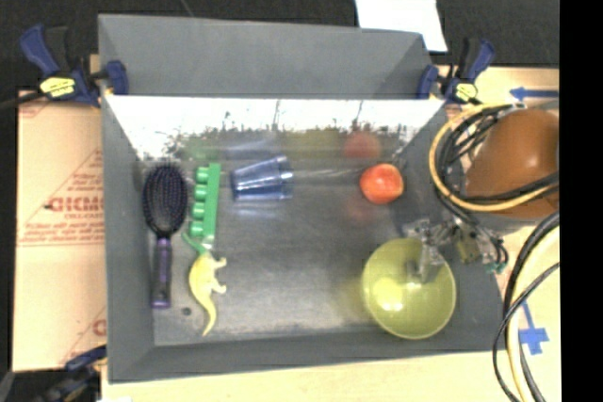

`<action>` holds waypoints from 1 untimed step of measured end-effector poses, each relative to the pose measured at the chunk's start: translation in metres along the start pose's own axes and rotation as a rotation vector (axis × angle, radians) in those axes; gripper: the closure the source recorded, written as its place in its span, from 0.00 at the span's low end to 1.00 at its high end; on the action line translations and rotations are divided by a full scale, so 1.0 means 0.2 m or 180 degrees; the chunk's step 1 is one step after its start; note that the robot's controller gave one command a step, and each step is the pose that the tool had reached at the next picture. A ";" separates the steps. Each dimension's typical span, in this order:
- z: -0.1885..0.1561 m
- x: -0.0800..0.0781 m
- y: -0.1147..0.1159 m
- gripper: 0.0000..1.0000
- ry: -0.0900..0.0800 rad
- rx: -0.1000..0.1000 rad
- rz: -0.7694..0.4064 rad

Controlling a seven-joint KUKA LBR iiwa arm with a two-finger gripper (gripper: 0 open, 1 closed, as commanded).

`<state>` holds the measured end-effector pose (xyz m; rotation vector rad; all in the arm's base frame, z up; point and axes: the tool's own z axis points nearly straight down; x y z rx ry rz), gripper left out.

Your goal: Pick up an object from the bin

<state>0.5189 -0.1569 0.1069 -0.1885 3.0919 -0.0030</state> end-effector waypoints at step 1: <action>-0.19 0.00 0.00 1.00 0.0021 -0.0001 0.0002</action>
Offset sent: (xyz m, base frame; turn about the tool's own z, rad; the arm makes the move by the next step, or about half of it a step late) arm -0.0019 -0.0005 0.0772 0.0002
